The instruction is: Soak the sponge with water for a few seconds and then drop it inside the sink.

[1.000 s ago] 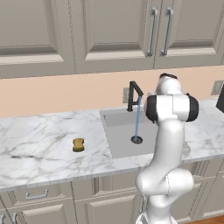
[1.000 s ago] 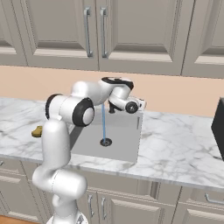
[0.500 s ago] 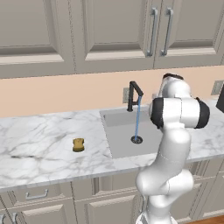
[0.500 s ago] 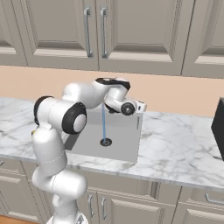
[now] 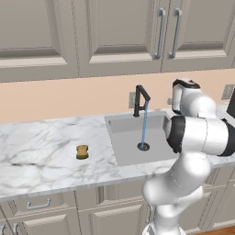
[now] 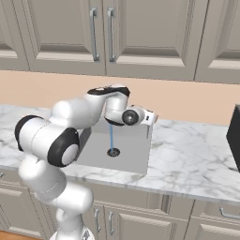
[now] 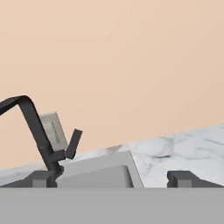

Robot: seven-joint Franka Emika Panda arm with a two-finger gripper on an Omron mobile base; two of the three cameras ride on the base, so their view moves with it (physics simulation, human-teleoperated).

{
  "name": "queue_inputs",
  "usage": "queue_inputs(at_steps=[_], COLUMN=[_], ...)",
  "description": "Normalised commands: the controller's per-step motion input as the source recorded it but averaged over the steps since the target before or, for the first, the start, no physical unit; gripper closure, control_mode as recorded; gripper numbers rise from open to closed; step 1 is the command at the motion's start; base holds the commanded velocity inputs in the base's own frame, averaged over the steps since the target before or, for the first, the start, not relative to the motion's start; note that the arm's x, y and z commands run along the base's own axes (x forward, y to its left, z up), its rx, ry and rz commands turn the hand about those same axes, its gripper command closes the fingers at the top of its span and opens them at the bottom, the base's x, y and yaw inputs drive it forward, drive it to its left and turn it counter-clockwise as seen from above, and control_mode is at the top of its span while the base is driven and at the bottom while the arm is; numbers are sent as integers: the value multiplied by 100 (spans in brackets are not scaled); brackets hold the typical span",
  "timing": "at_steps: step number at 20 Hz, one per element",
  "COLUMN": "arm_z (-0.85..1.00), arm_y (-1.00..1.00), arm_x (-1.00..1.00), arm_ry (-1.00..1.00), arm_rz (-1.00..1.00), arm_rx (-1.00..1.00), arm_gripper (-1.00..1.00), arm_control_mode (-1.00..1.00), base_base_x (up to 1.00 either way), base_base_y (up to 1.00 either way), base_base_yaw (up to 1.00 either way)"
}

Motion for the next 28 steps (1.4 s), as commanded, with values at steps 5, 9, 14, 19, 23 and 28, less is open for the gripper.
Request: queue_inputs(at_steps=[5, 9, 14, 19, 23, 28], arm_z=[61, 54, 50, 77, 91, 56], arm_y=[-17, -1, 0, 0, 0, 0], arm_x=[-63, -64, -56, -21, -25, -25], arm_ry=[4, 12, 23, 32, 25, 20], arm_rz=[-6, -5, 0, 0, 0, 0], arm_rx=[1, 1, 0, 0, 0, 0], arm_gripper=[-100, -100, -100, -100, -100, -100], arm_control_mode=[-100, -100, -100, -100, -100, -100], base_base_x=[0, 0, 0, 0, 0, 0], base_base_y=[0, 0, 0, 0, 0, 0], base_base_yaw=[0, 0, 0, 0, 0, 0])
